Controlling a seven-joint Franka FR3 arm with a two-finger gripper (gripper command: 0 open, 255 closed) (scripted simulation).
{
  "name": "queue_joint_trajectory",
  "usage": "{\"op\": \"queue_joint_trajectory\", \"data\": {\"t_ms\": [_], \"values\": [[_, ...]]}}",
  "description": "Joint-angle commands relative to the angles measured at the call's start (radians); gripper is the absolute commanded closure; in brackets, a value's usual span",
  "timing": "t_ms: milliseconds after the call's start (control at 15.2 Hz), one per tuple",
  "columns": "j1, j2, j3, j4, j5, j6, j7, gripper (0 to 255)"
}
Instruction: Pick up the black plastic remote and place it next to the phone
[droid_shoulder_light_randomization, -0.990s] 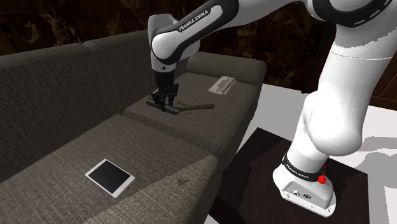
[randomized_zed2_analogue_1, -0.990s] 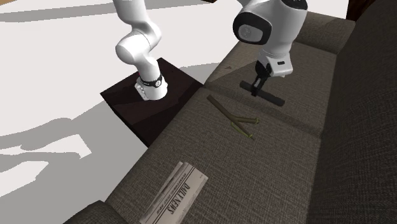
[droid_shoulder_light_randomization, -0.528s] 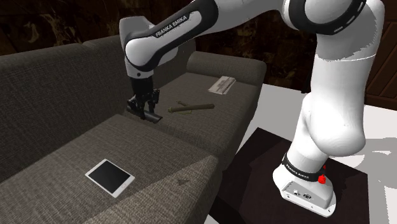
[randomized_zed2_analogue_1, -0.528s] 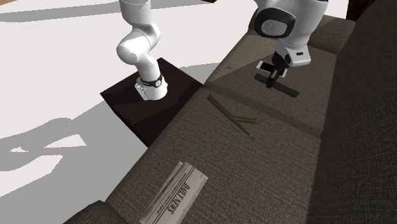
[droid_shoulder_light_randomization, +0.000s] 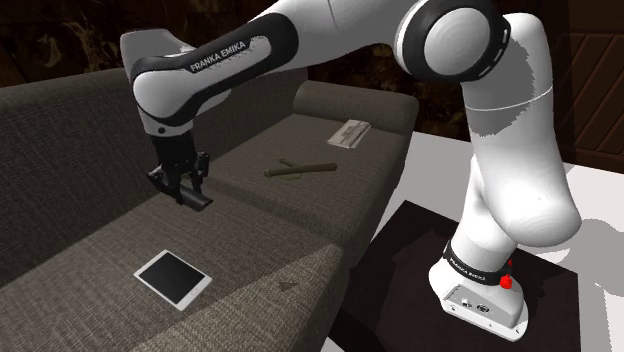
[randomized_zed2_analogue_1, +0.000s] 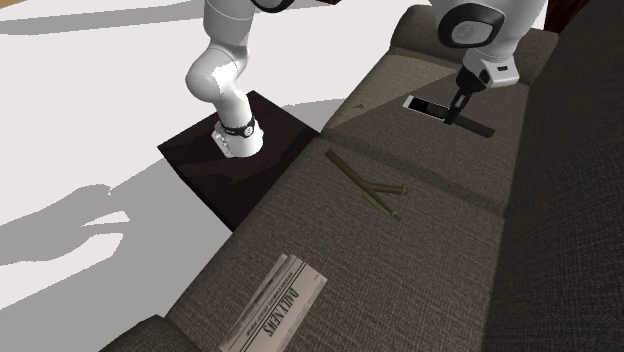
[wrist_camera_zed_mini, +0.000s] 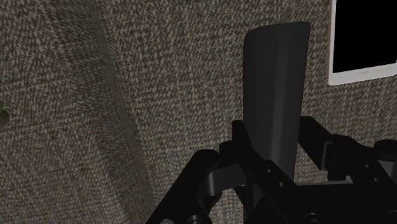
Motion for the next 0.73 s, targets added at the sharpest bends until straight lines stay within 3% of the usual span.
{"op": "queue_joint_trajectory", "data": {"t_ms": [0,132,660], "values": [[0.025,0.071,0.005,0.117,-0.011,-0.043,0.032,255],[0.046,0.129,0.007,0.209,-0.019,-0.077,0.054,255],[0.045,0.153,0.005,0.140,-0.019,0.016,0.050,255]]}}
